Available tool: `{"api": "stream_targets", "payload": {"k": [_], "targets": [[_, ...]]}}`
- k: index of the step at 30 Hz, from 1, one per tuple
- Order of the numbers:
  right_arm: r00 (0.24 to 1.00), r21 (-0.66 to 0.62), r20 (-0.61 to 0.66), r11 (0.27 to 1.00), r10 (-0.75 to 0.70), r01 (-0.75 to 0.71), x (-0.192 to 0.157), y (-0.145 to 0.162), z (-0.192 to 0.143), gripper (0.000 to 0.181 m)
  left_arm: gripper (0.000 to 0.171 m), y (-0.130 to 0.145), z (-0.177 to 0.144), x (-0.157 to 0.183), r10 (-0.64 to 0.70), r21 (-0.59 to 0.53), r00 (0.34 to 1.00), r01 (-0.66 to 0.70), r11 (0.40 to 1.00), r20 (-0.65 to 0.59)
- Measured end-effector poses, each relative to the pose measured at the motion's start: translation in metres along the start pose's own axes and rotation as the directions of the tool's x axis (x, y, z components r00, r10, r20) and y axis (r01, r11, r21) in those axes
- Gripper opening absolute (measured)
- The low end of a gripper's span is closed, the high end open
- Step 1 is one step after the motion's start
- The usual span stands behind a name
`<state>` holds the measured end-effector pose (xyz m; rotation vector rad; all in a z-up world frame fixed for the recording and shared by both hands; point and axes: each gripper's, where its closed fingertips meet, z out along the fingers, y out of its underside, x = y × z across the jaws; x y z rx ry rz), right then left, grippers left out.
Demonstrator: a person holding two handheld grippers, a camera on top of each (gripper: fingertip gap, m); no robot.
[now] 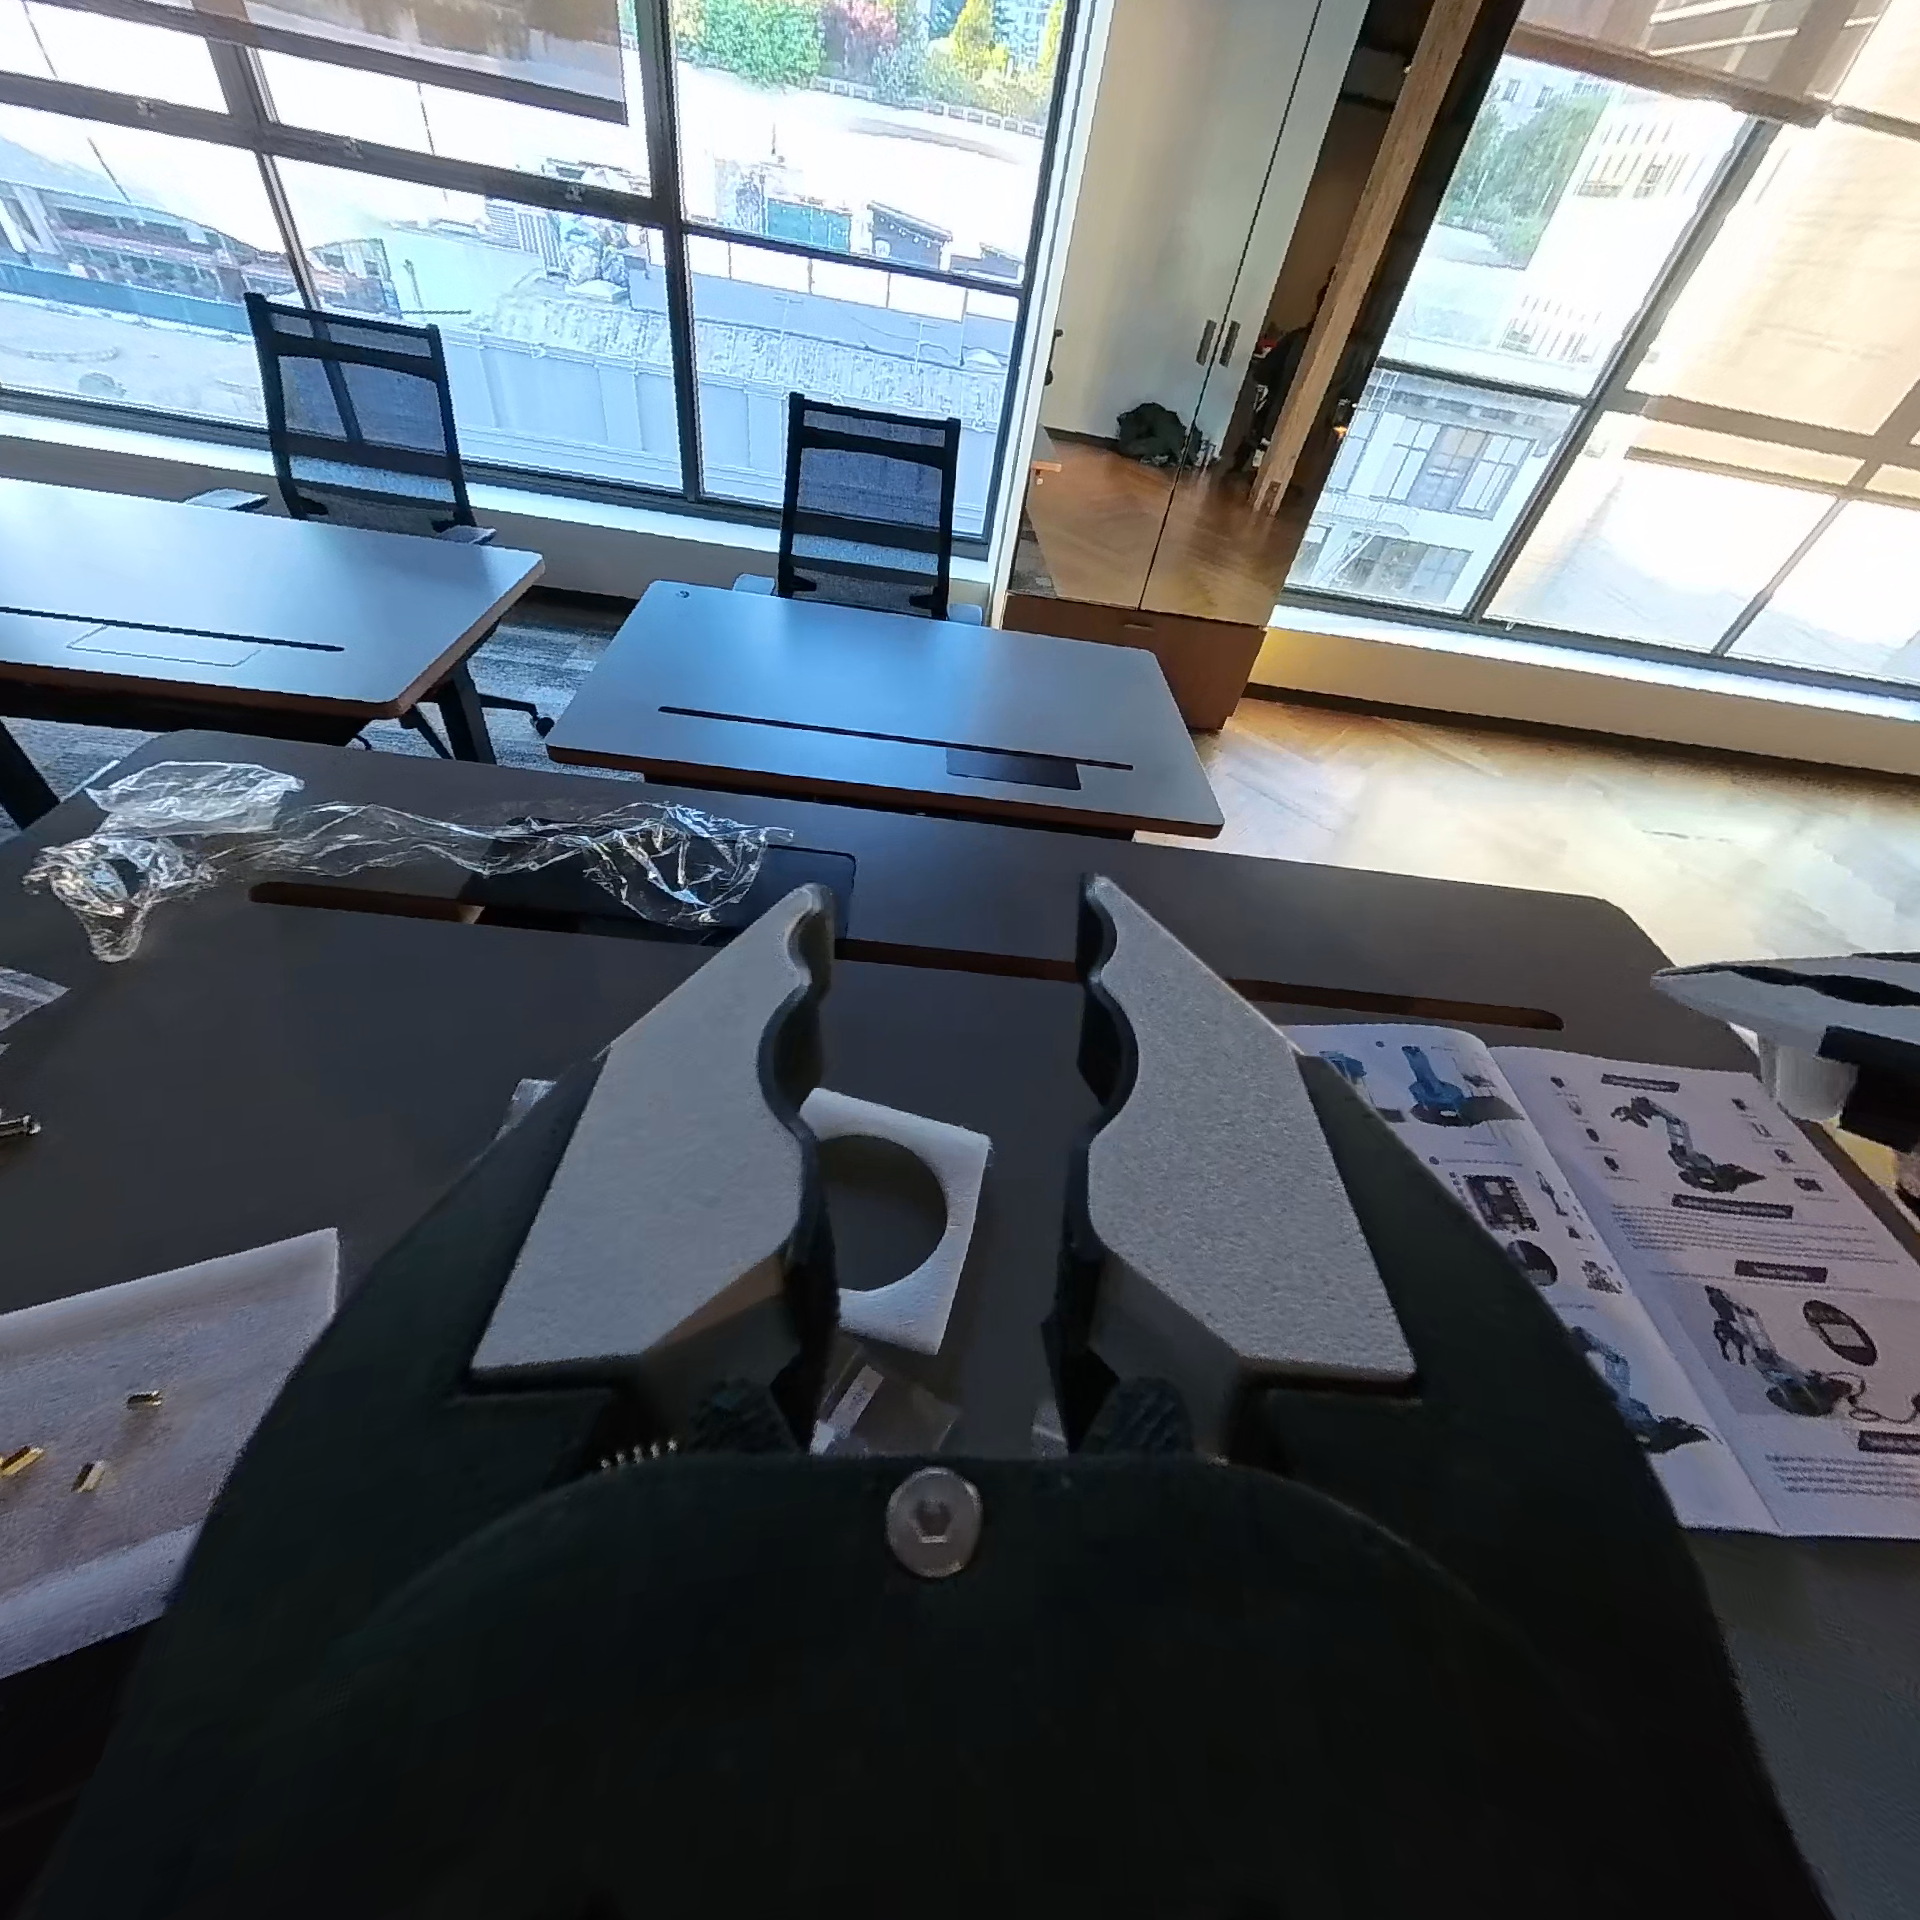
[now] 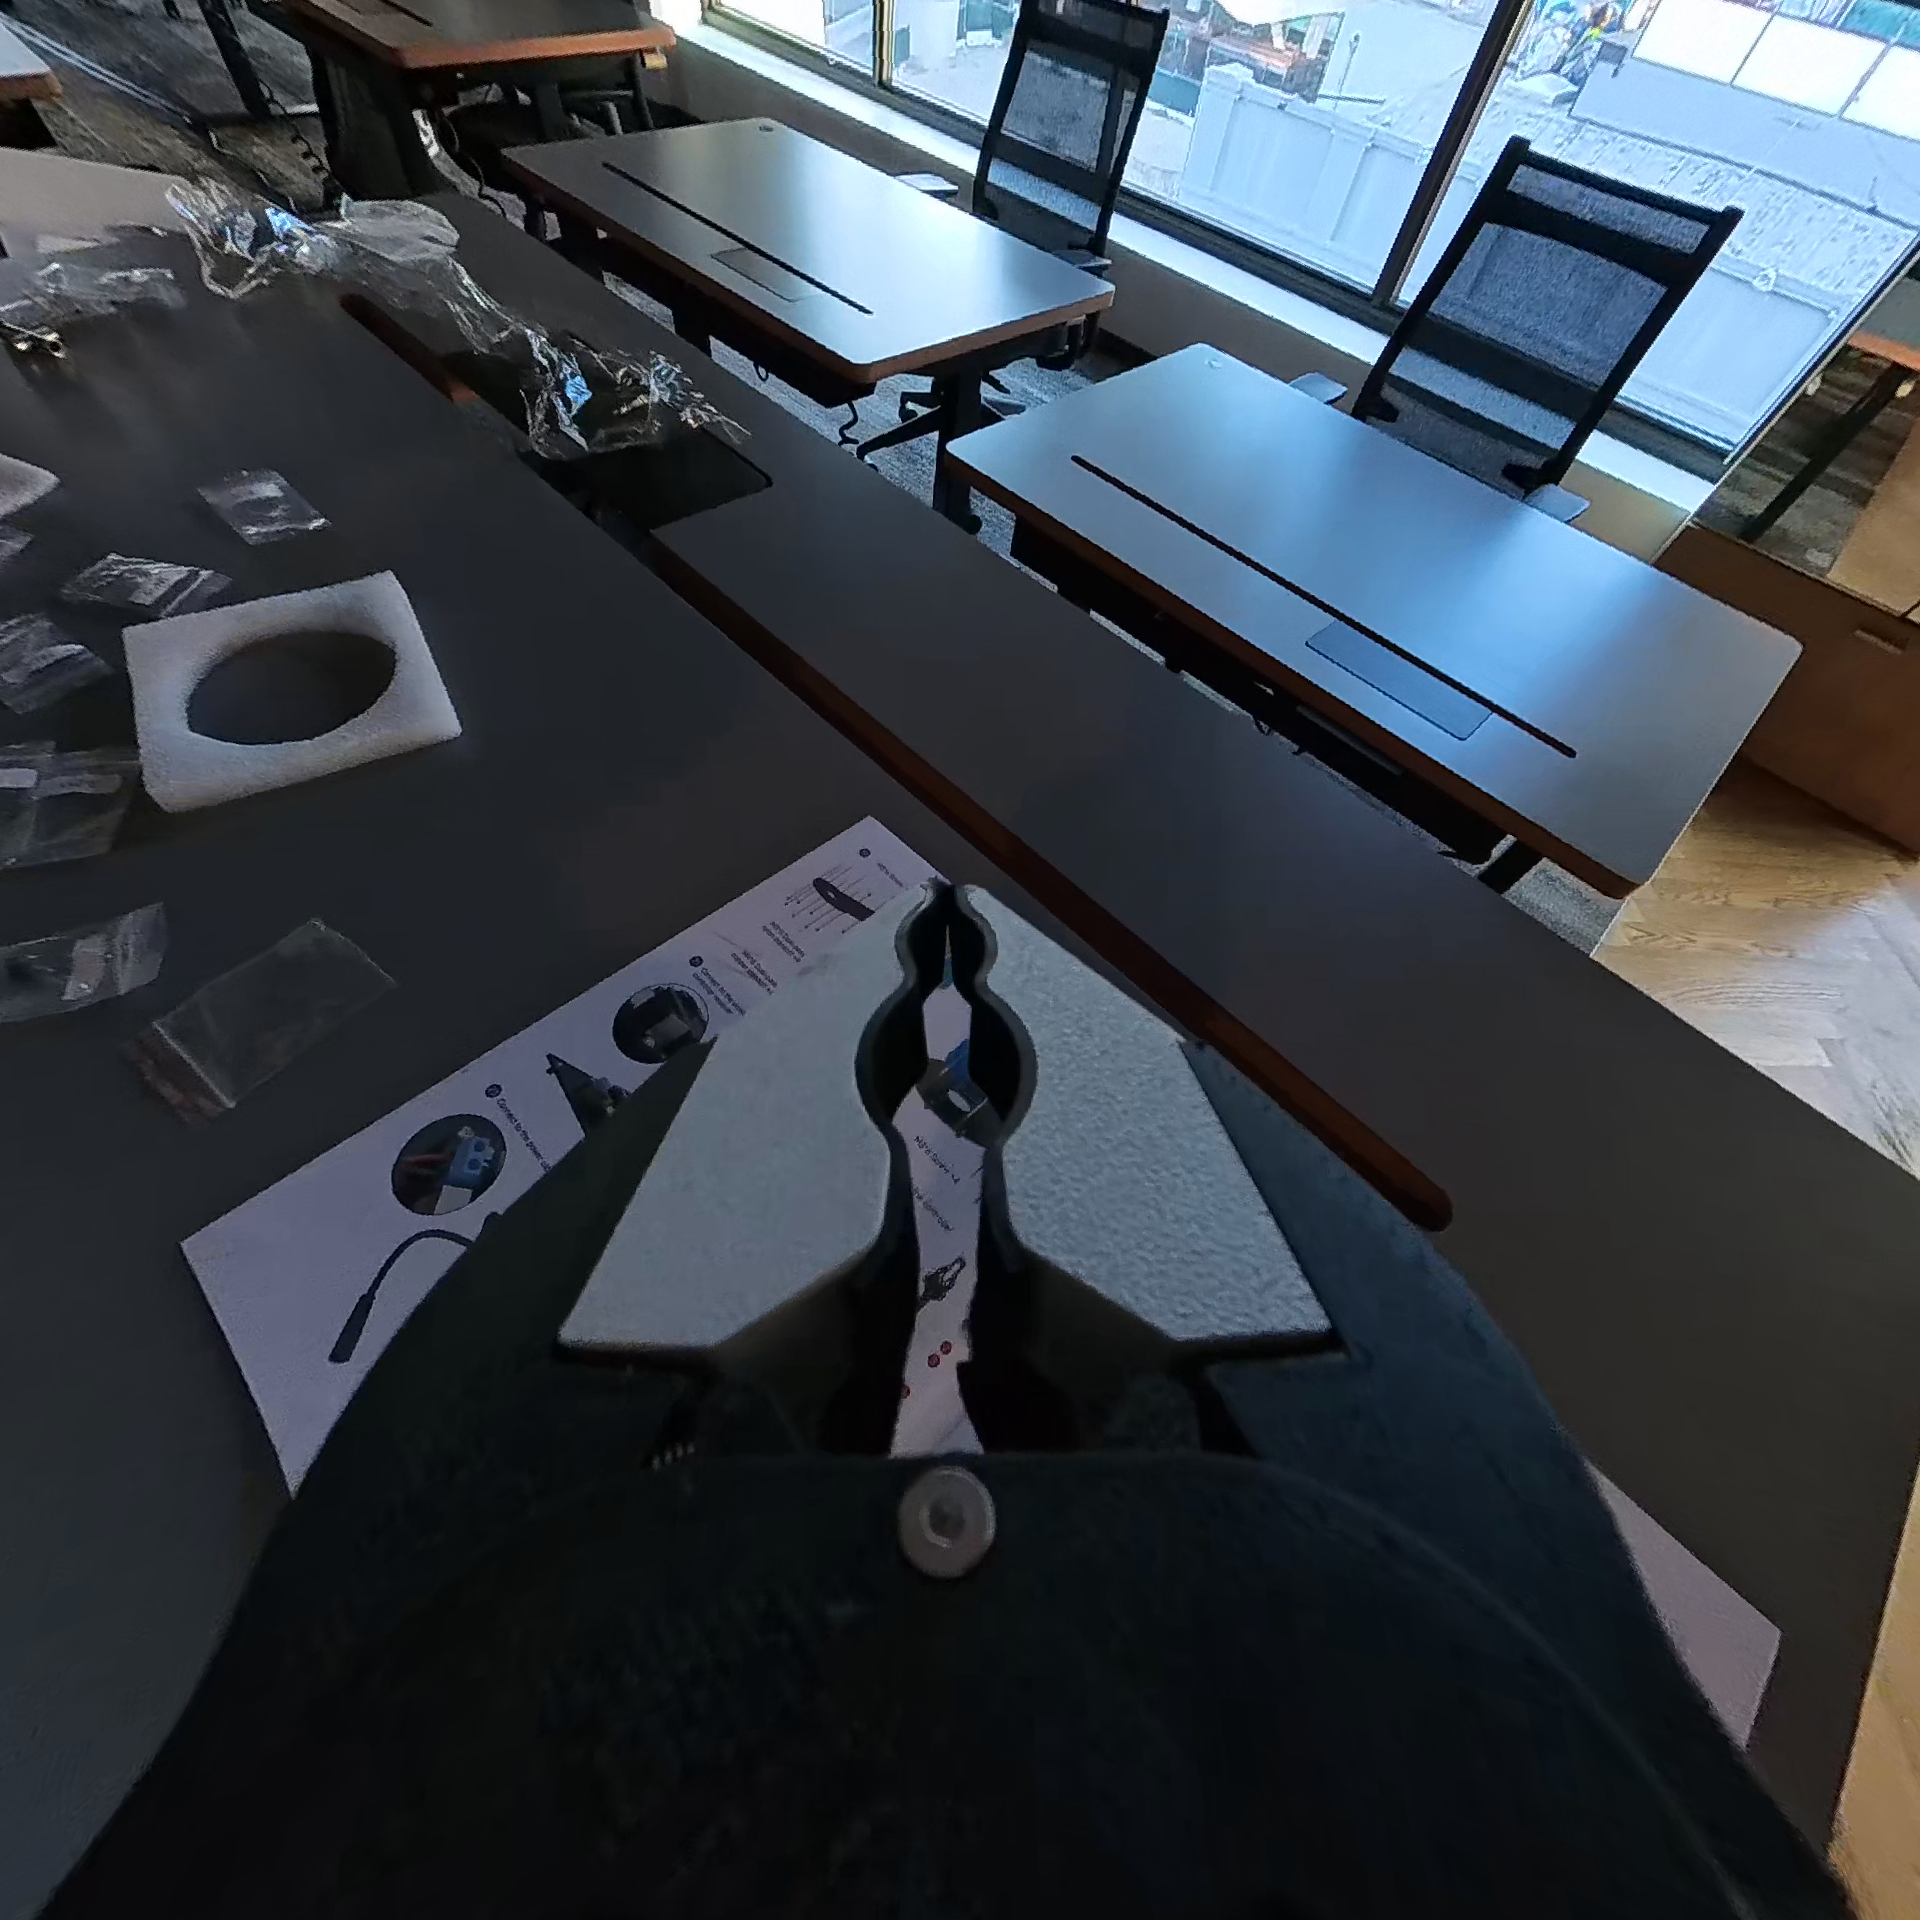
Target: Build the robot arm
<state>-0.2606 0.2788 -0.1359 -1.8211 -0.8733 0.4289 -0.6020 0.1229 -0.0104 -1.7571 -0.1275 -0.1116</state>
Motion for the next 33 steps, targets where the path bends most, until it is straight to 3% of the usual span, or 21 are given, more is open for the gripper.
{"api": "stream_targets", "payload": {"k": [33], "targets": [[1.0,0.023,-0.026,1.0,0.014,-0.013,0.006,-0.002,0.0,0.007,0.046,0.012,0.018,0.015,0.025,-0.055,0.999,-0.026,0.998,-0.03]]}}
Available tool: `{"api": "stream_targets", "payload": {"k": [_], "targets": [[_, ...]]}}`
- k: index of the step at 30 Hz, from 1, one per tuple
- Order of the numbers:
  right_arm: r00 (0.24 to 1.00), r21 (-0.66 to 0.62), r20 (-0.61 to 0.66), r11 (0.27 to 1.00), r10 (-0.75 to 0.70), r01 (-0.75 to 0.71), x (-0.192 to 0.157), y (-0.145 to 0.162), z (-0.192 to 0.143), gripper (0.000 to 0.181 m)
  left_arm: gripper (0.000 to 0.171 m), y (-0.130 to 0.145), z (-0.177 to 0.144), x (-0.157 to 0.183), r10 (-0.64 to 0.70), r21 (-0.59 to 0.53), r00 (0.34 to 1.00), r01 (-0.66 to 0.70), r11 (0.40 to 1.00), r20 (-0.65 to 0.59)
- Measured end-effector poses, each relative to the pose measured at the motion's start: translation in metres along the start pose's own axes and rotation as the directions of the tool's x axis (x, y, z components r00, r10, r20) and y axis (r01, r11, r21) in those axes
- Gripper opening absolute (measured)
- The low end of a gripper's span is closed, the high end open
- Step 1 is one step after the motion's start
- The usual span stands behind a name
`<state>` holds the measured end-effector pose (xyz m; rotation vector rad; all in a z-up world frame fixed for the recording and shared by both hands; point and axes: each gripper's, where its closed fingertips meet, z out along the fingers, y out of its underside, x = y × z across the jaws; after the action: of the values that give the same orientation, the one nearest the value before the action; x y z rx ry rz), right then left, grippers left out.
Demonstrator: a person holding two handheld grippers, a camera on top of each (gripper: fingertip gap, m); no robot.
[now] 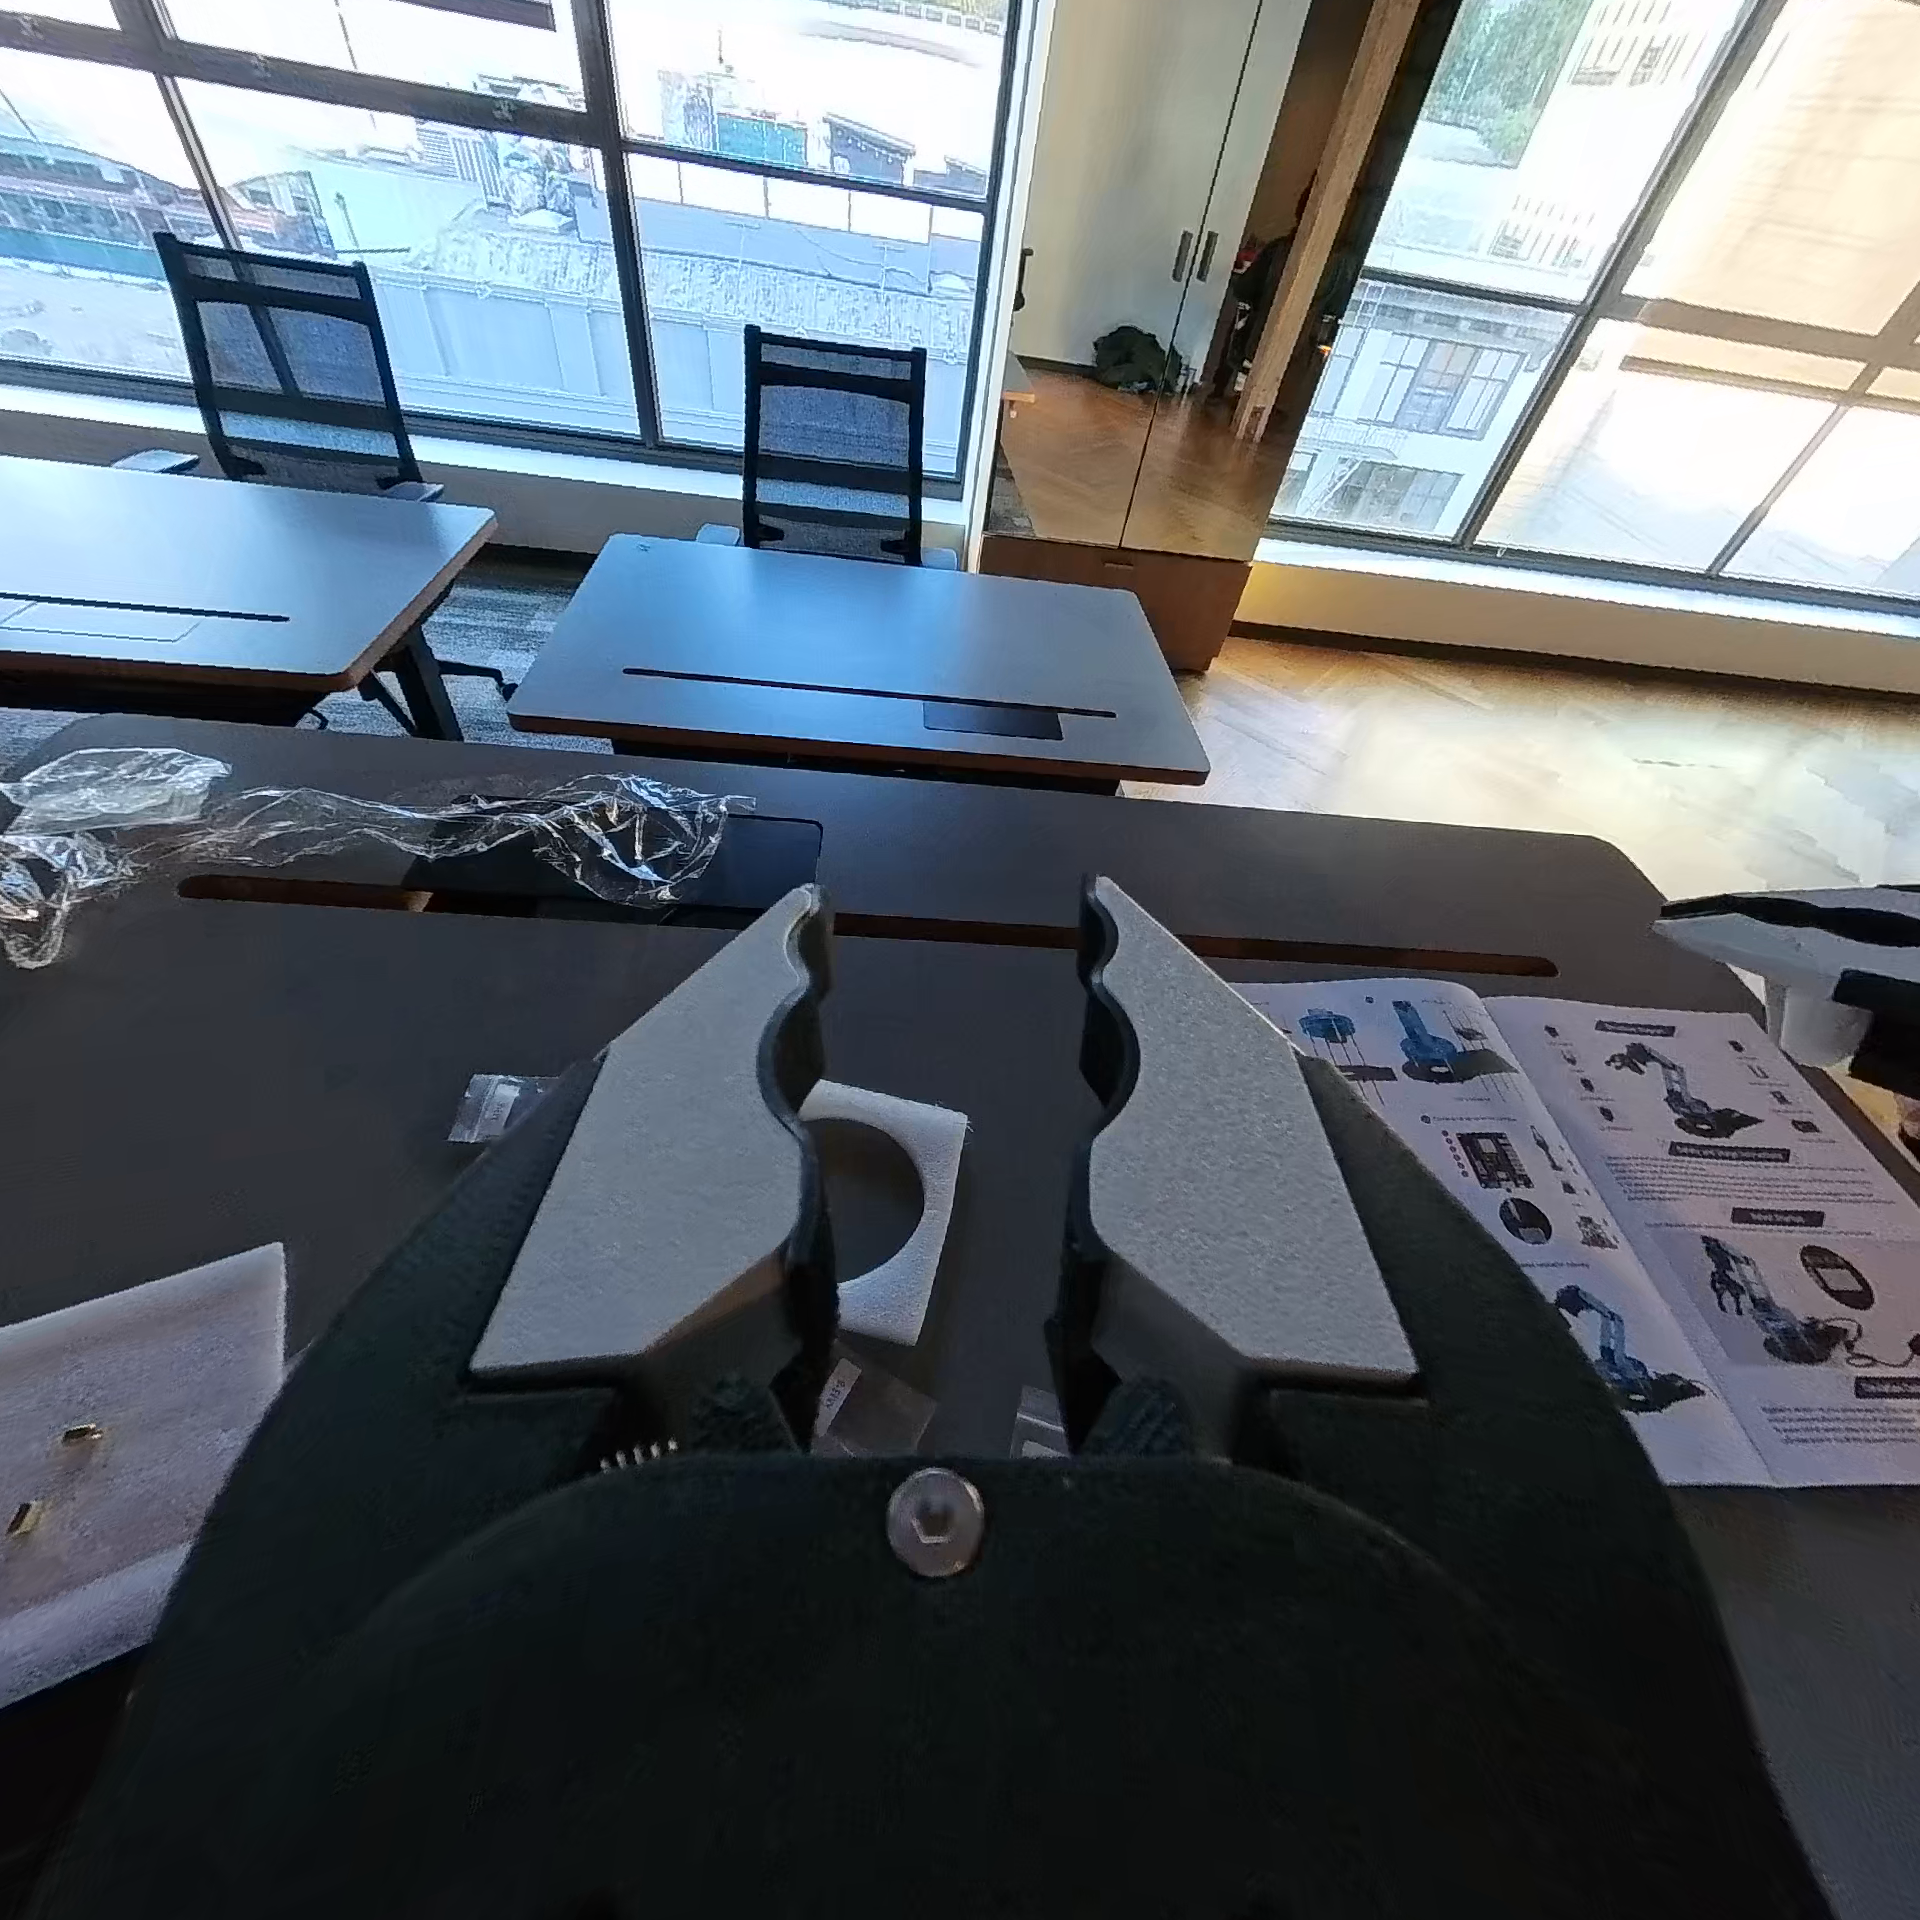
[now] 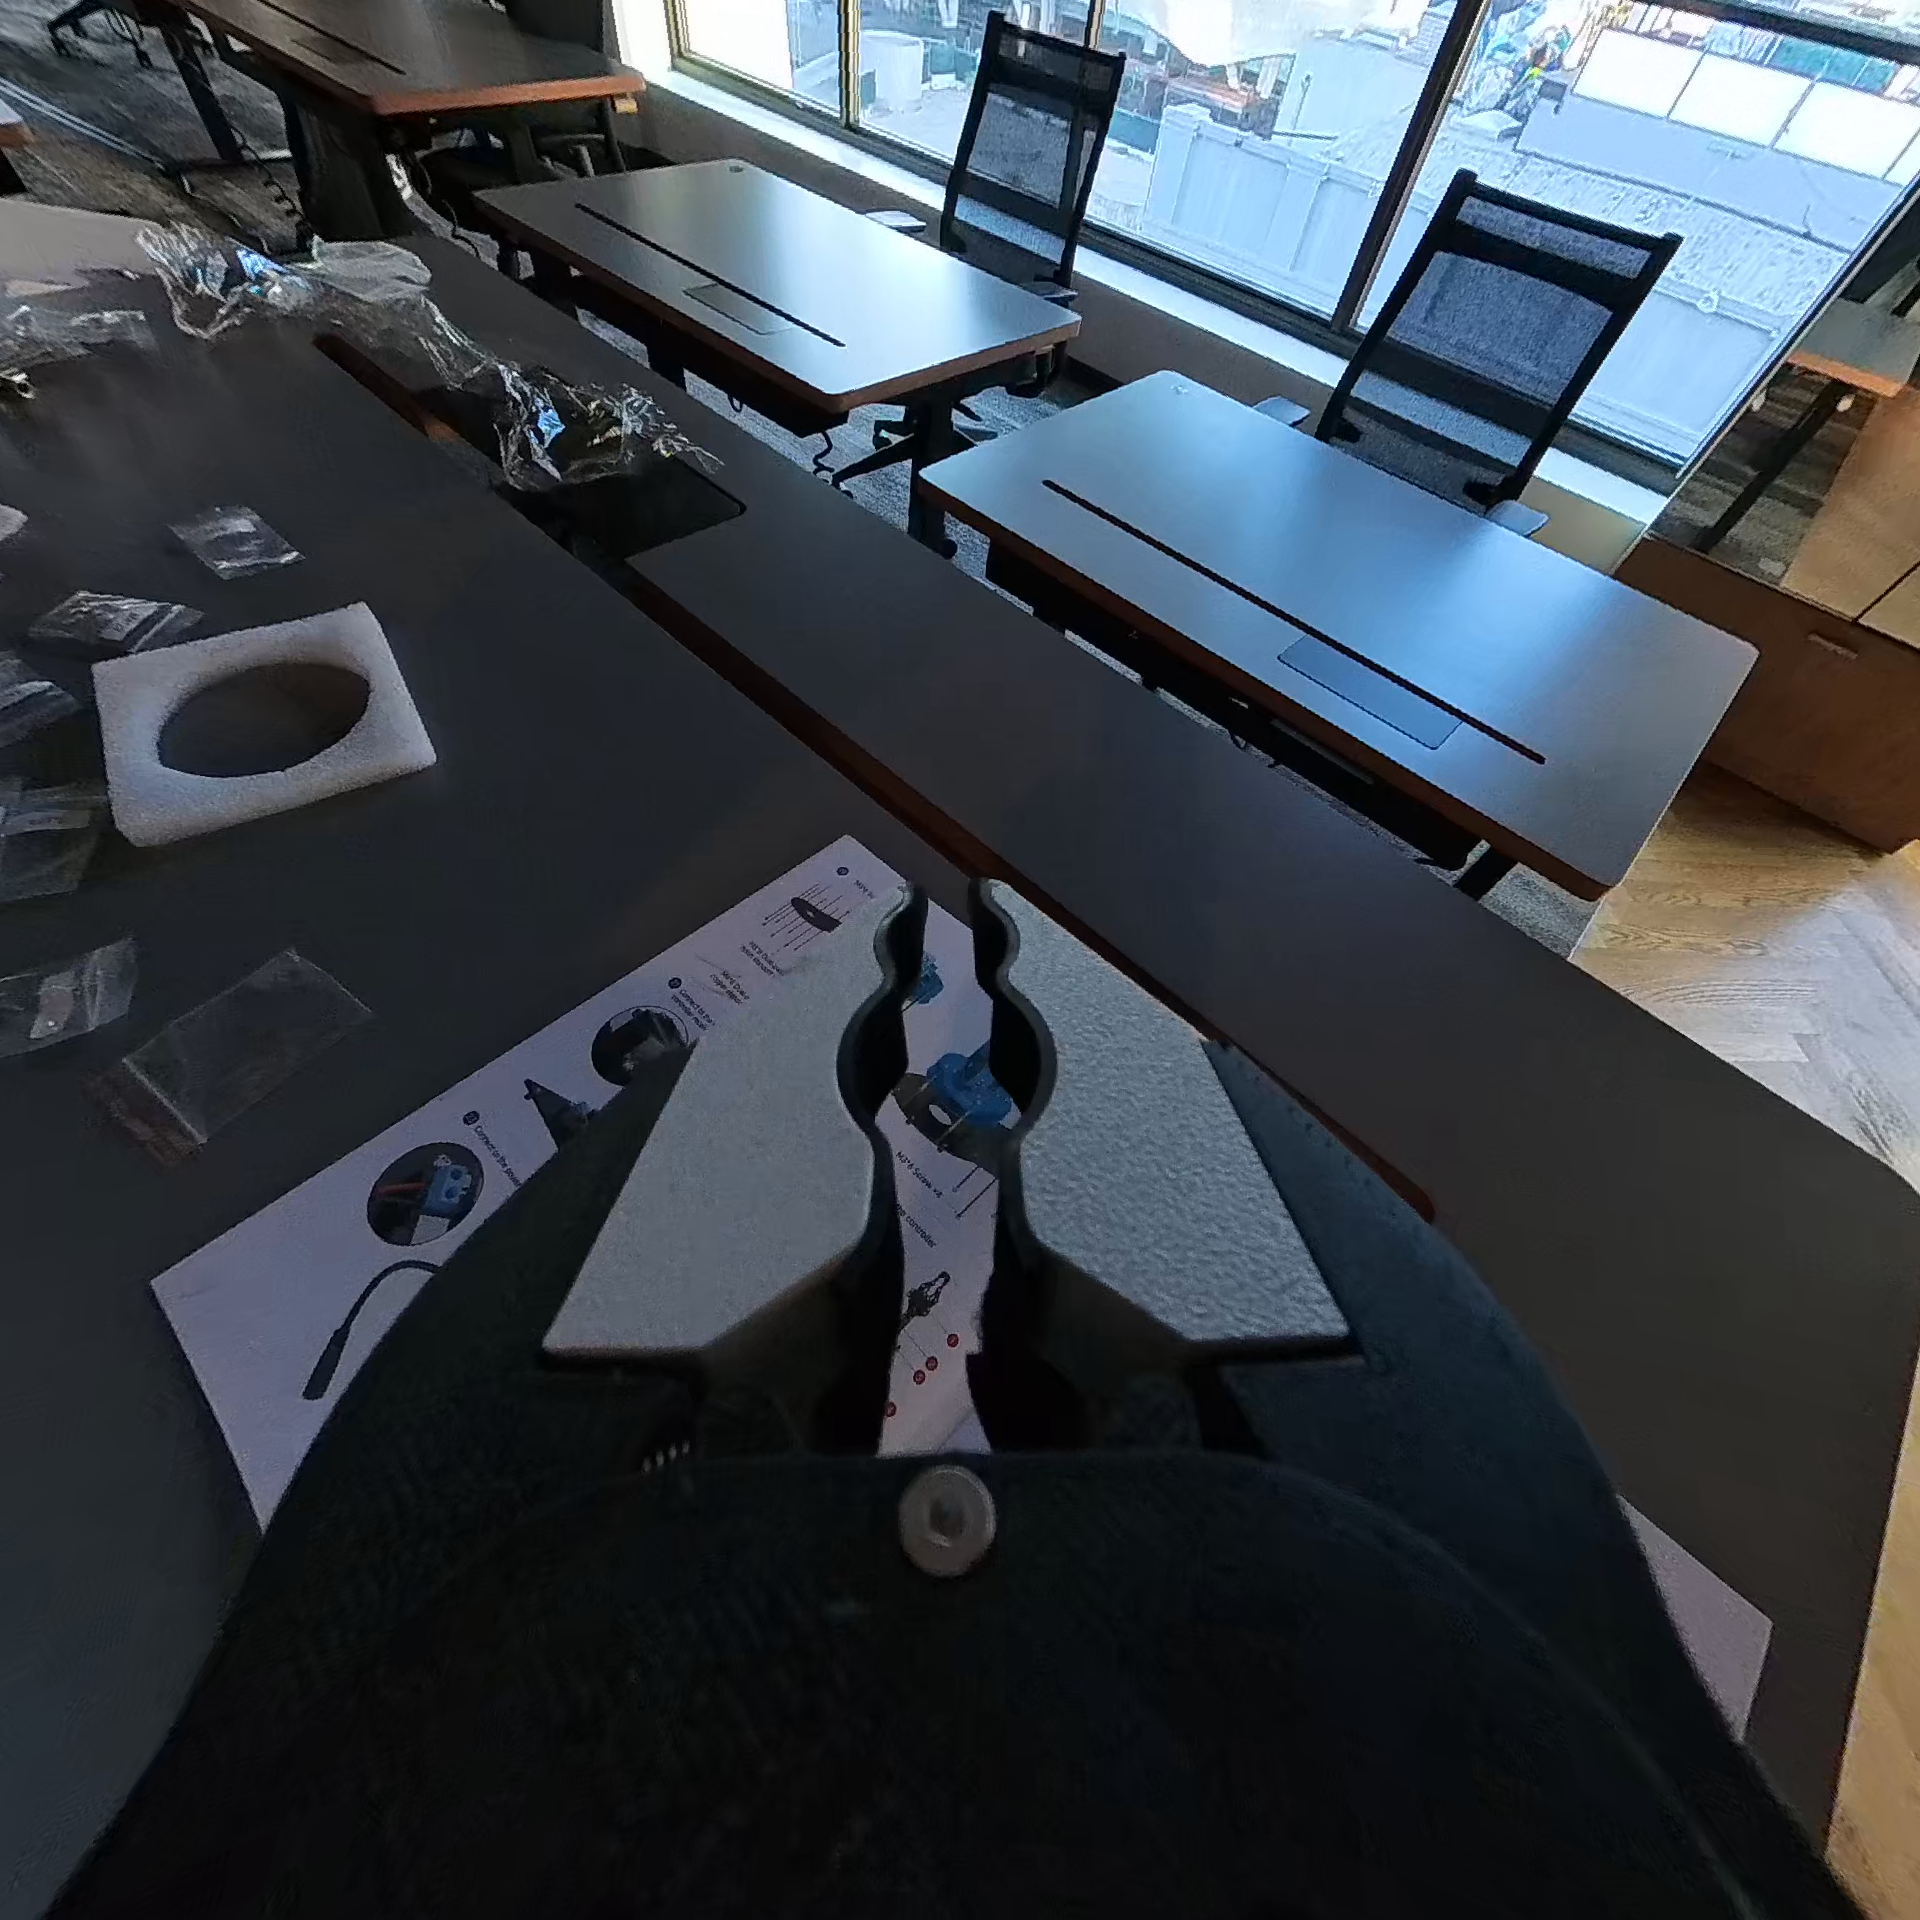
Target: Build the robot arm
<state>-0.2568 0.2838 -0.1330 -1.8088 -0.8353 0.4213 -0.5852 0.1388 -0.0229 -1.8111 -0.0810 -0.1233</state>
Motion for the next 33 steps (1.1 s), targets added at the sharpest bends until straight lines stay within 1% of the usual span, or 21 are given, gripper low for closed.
{"api": "stream_targets", "payload": {"k": [33], "targets": [[0.999,-0.026,0.006,0.999,0.04,-0.04,0.0017,0.0053,0.0016,0.007,0.046,0.0007,-0.002,-0.0048,-0.005,-0.003,1.0,0.005,1.0,0.018]]}}
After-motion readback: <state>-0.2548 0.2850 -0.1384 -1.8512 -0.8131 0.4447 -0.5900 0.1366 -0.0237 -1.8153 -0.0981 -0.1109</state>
